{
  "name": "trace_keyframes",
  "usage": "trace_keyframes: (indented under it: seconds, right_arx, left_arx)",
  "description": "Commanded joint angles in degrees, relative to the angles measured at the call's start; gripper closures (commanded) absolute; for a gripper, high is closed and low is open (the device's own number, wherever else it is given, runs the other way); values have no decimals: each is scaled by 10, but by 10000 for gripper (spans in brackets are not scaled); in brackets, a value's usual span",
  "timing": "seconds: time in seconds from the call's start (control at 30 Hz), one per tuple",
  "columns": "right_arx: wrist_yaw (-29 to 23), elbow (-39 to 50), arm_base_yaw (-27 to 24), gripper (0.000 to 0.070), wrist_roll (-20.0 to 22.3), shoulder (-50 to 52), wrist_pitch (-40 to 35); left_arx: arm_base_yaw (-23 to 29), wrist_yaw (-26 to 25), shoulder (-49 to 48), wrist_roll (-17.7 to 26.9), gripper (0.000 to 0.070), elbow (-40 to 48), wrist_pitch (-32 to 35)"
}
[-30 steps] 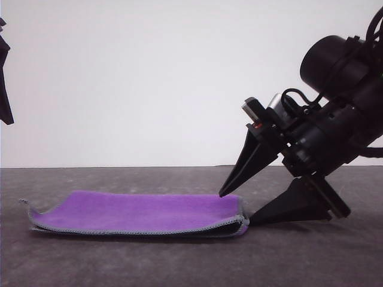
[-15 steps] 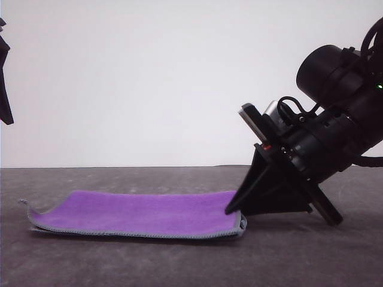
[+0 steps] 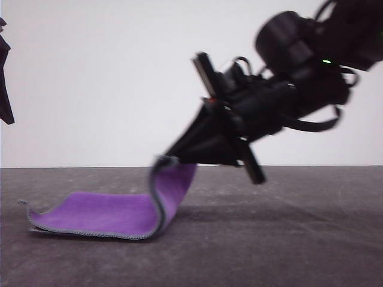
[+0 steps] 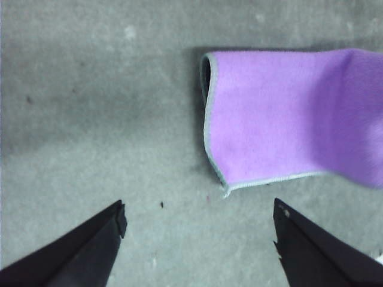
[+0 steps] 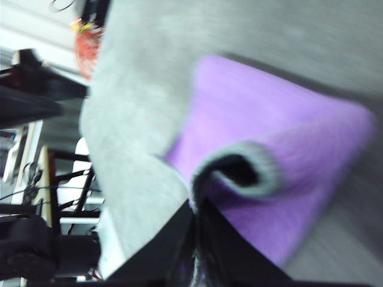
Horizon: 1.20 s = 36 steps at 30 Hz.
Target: Fold clothes
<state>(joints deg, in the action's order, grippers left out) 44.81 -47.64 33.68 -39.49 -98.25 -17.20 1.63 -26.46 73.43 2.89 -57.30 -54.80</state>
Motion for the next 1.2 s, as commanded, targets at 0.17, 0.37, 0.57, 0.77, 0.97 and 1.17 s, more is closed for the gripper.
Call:
trace_keyframes:
  seconds: [0.17,0.37,0.57,0.77,0.97,1.17]
  right_arx:
    - [0,-93,51,700,-9,-76,10]
    - [2,-159,74,700,-20,-133,13]
    - [0,-180,82,700,-18,-150,23]
    - [4,-180,81,519,-15,-150,23]
    - [8,-180,85,392,-7,-150,23]
    - [21,-180,82,392,24,-146,32]
  left_arx:
    - [0,-1,4,-6,228,-6,4]
    - [0,-1,4,-6,228,-6,4]
    - [0,-1,4,-6,228,-6,4]
    - [0,-1,4,-6,228,-6,4]
    - [0,-1,4,-6,228,-6,4]
    - [0,-1,4,-5,228,-6,4]
